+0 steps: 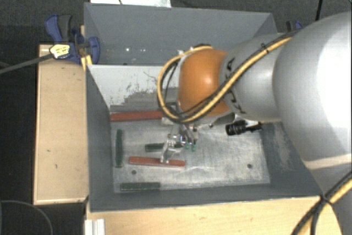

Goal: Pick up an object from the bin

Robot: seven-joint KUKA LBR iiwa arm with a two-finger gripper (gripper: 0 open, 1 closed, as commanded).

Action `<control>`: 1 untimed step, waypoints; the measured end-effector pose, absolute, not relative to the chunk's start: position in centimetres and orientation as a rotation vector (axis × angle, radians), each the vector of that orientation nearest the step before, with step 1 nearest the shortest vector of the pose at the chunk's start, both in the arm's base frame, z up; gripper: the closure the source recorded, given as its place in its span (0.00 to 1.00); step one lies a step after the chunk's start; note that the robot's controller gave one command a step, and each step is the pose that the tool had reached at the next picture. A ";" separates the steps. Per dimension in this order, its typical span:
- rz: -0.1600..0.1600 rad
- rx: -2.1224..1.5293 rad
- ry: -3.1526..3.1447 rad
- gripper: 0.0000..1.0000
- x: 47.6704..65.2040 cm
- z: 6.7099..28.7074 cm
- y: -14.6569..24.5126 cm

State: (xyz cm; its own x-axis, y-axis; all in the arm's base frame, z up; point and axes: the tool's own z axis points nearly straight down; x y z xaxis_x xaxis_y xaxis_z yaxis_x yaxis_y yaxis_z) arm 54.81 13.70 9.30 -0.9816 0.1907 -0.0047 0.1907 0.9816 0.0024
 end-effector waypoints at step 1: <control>0.011 0.621 3.064 1.00 54.1 7.5 14.4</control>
Offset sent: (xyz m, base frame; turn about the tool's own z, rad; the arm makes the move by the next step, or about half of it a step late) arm 0.0000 0.0000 0.0000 0.0000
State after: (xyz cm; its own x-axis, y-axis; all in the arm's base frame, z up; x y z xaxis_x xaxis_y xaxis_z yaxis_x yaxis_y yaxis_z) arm 54.06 14.43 7.52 -0.9211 0.3892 -0.0140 0.3890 0.9212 0.0103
